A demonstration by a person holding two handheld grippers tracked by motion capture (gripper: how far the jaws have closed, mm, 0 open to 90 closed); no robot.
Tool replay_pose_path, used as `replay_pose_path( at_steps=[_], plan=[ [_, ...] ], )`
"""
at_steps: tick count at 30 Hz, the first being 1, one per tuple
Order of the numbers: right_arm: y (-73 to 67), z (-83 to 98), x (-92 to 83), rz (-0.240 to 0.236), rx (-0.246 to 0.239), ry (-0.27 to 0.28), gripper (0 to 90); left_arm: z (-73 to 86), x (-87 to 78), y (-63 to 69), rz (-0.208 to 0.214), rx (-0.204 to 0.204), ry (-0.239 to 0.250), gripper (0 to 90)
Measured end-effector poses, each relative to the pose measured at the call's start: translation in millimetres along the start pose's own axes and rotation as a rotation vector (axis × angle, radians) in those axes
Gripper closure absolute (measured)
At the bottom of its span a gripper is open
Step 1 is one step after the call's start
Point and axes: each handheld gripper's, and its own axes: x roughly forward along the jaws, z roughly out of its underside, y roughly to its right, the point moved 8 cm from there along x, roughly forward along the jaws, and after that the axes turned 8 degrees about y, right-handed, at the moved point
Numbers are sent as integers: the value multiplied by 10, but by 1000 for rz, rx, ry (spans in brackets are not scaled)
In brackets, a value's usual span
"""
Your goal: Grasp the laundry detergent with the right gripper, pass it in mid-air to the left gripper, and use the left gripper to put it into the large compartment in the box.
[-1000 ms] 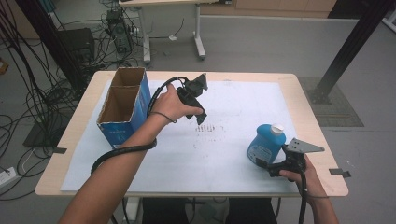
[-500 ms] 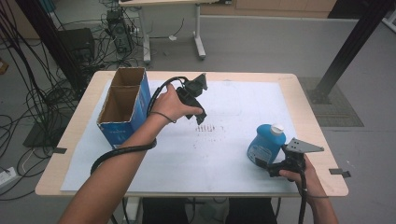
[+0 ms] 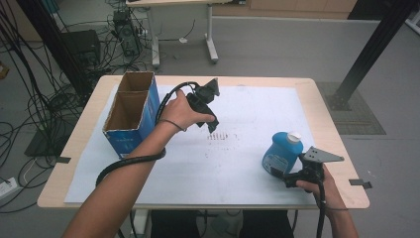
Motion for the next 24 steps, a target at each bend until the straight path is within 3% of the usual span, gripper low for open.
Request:
replay_pose_path(
  at_steps=[24],
  plan=[
    [-23,34,55,-5,-20,29,254,11,6,-7,5,-2,2,81]
  ],
)
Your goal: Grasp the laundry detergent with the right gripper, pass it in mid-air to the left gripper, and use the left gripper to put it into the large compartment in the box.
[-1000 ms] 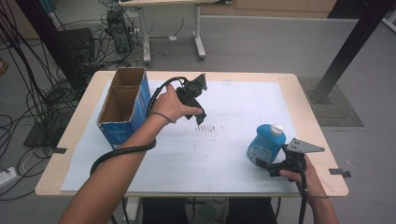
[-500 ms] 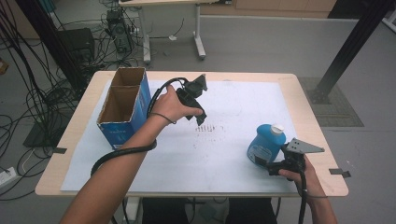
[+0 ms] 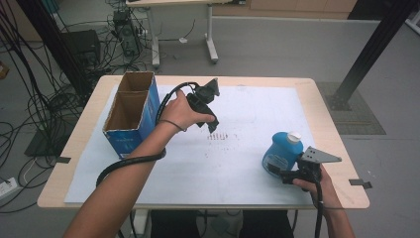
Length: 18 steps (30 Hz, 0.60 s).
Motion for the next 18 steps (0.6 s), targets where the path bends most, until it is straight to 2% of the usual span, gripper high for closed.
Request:
replay_pose_path(
  at_steps=[18],
  plan=[
    [-6,2,-11,32,-16,9,367,0,-2,26,3,2,5,82]
  ],
)
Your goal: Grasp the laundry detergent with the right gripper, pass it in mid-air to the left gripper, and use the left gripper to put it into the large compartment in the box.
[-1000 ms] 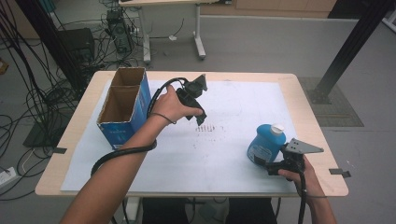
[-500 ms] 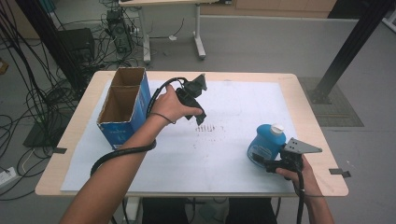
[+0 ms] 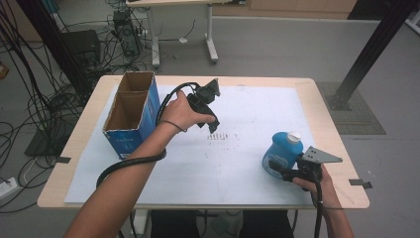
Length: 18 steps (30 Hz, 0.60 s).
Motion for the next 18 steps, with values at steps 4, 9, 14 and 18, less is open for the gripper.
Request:
replay_pose_path(
  at_steps=[4,9,14,18],
  plan=[
    [-1,-2,-3,5,-2,-1,383,-3,2,6,-2,2,-1,82],
    [-11,-3,-5,8,2,-5,388,-2,8,3,0,0,1,82],
    [-13,3,-7,9,-5,-1,393,-11,14,4,1,2,1,83],
    [-14,12,-9,10,-12,5,397,-12,22,5,-1,3,-2,83]
  ],
)
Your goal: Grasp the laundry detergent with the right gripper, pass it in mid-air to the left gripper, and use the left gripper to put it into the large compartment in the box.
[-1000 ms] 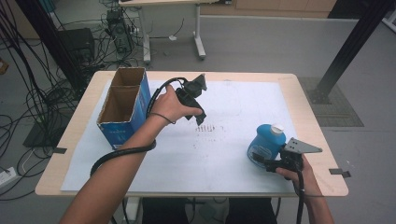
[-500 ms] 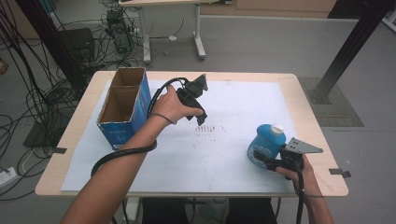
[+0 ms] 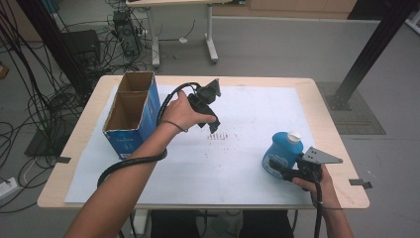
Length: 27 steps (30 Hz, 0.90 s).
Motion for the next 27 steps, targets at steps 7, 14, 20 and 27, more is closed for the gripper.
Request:
replay_pose_path(
  at_steps=[7,14,20,27],
  plan=[
    [-12,4,-6,2,-5,0,401,6,3,-11,0,-2,-1,83],
    [-16,3,-6,4,-11,0,404,-2,-13,-15,1,-4,3,83],
    [-21,5,-8,4,-10,0,404,2,-3,-11,0,0,-2,83],
    [-23,5,-8,6,-10,0,404,4,-3,-1,-3,0,-4,82]
  ],
)
